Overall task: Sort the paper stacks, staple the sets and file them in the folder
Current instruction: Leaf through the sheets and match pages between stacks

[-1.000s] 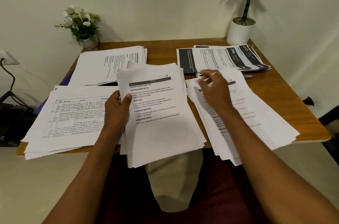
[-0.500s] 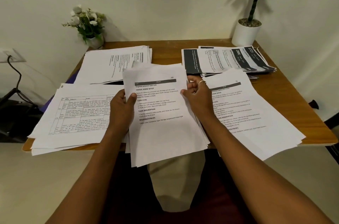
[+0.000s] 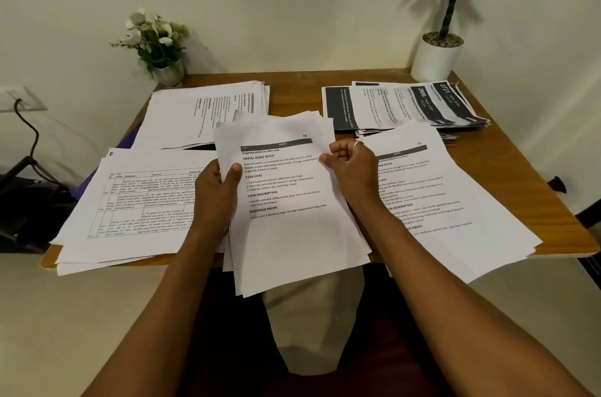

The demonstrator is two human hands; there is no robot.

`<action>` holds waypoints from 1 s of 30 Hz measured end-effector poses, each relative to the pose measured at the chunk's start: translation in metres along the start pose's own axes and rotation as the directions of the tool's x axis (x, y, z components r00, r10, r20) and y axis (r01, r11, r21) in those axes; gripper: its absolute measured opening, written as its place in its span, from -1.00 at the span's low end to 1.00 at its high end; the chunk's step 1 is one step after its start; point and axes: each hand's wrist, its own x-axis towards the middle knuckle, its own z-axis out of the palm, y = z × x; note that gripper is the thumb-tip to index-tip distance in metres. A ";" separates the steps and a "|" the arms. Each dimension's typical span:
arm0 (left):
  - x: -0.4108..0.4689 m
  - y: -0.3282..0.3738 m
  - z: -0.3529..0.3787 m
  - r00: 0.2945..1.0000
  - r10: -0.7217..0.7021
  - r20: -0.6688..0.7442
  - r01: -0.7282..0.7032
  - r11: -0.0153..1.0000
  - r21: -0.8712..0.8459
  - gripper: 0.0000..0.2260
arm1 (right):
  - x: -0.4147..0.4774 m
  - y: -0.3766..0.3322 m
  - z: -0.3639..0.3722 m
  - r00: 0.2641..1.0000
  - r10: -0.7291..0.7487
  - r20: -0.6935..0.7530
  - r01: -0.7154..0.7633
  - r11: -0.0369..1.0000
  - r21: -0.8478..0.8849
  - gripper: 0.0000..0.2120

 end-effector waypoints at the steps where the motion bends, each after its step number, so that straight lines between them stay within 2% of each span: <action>1: 0.000 0.000 0.000 1.000 0.000 -0.003 0.000 1.000 -0.009 -0.82 | 0.001 -0.001 0.000 1.000 0.006 -0.010 -0.006 1.000 -0.003 -0.82; 5: -0.002 0.003 0.001 1.000 0.008 -0.001 -0.008 0.999 -0.037 -0.83 | 0.002 -0.001 -0.003 1.000 0.011 -0.026 -0.012 1.000 -0.023 -0.87; 9: -0.001 0.002 0.001 1.000 0.005 -0.005 -0.006 1.000 -0.013 -0.85 | 0.005 -0.008 -0.013 1.000 0.014 -0.028 -0.013 0.999 0.045 -0.91; 11: 0.000 0.001 0.001 1.000 0.007 -0.015 -0.007 1.000 -0.006 -0.87 | 0.010 -0.013 -0.023 0.997 0.021 -0.079 -0.014 0.996 0.088 -0.96; 15: 0.000 0.000 0.002 1.000 0.000 -0.019 0.000 1.000 -0.023 -0.89 | 0.032 -0.021 -0.059 0.979 0.081 -0.188 -0.055 0.989 0.139 -0.72; 18: 0.000 -0.001 0.001 1.000 -0.011 -0.006 0.011 1.000 -0.022 -0.88 | 0.056 -0.018 -0.099 0.977 0.104 -0.184 -0.102 0.995 0.024 -0.74; 20: 0.000 -0.001 0.001 1.000 -0.019 0.000 0.019 0.999 -0.027 -0.85 | 0.065 -0.013 -0.124 0.984 0.154 -0.091 -0.156 0.987 -0.024 -0.79; 22: 0.000 -0.001 0.002 1.000 -0.022 0.000 0.022 0.999 -0.027 -0.84 | 0.069 -0.005 -0.147 0.986 0.167 -0.028 -0.169 0.969 -0.179 -0.81; 25: 0.000 -0.001 0.002 1.000 -0.031 -0.003 0.031 0.999 -0.021 -0.82 | 0.068 0.013 -0.176 0.991 0.131 0.016 -0.112 0.896 -0.429 -0.90; 27: 0.000 -0.001 0.002 0.999 -0.033 -0.002 0.033 0.999 -0.018 -0.83 | 0.068 0.031 -0.189 0.996 0.090 0.024 -0.066 0.862 -0.503 -0.88; 30: 0.000 0.000 0.002 0.999 -0.036 0.002 0.036 0.999 -0.028 -0.86 | 0.065 0.055 -0.194 0.998 0.048 -0.042 -0.064 0.778 -0.625 -0.88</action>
